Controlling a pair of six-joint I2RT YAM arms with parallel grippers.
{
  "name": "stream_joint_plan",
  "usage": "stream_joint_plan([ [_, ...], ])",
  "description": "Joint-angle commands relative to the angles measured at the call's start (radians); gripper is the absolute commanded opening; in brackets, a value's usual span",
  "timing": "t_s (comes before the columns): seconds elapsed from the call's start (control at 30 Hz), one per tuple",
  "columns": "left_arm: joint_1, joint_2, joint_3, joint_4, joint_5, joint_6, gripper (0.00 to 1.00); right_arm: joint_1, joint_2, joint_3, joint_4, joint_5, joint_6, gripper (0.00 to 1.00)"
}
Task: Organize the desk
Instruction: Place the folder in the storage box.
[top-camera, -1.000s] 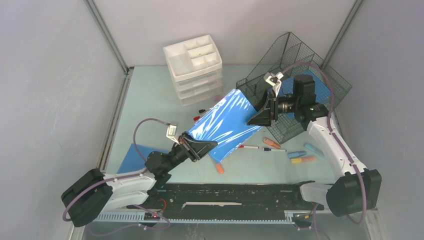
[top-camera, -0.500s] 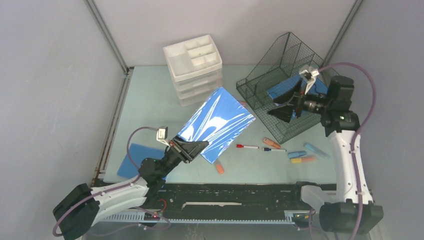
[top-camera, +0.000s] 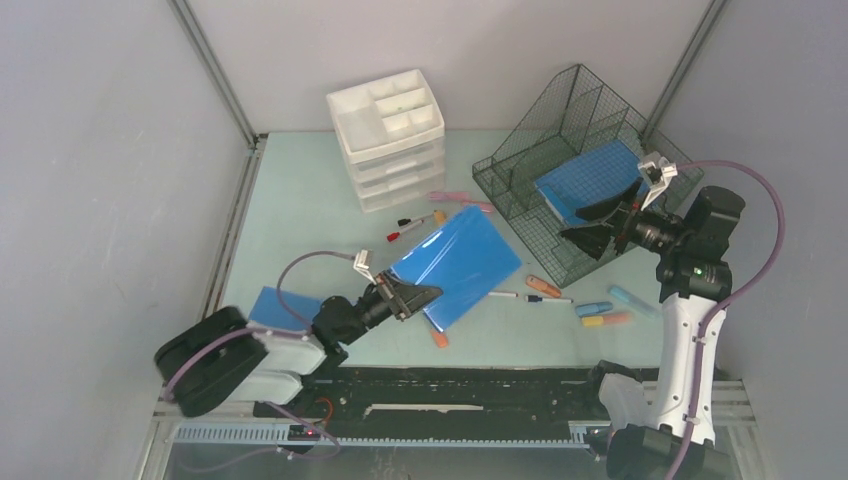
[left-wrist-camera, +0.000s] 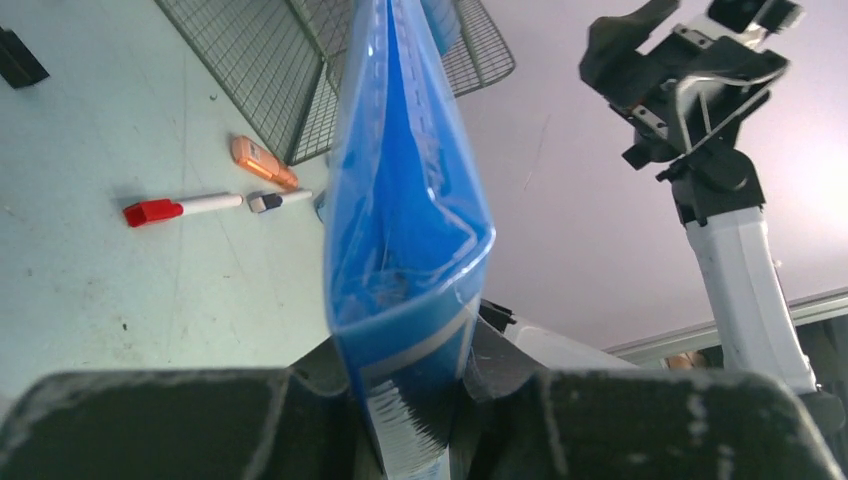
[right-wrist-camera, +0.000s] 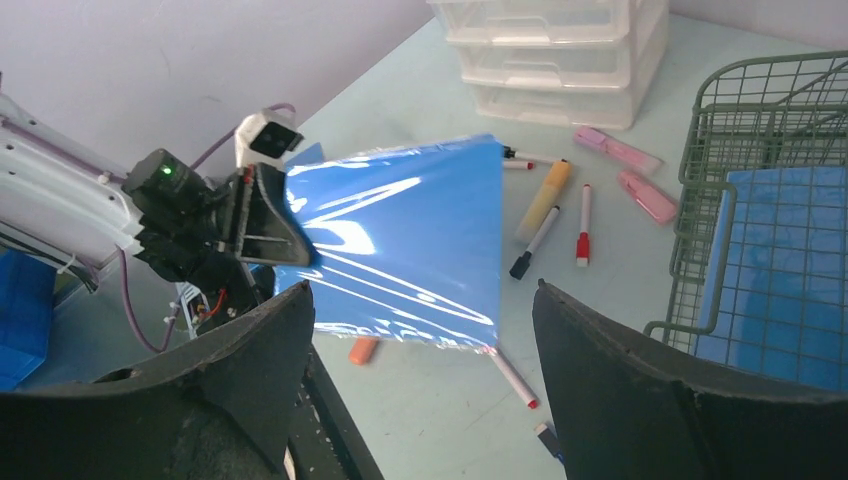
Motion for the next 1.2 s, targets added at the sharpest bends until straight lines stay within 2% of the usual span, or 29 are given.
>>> stream_joint_plan([
  [0.0,-0.003,0.207,0.123,0.231,0.07,-0.101,0.0,-0.017,-0.012,-0.011,0.101,-0.013,0.06,0.87],
  [0.1,-0.012,0.318,0.194,0.237,0.093,-0.128,0.0,-0.017,-0.009,-0.019,0.106,-0.006,0.061,0.87],
  [0.33,-0.027,0.452,0.304,0.237,0.11,-0.191,0.0,-0.007,-0.008,-0.02,0.108,-0.01,0.061,0.87],
  [1.17,-0.033,0.657,0.445,0.237,0.126,-0.241,0.0,0.012,-0.01,-0.02,0.095,-0.004,0.044,0.87],
])
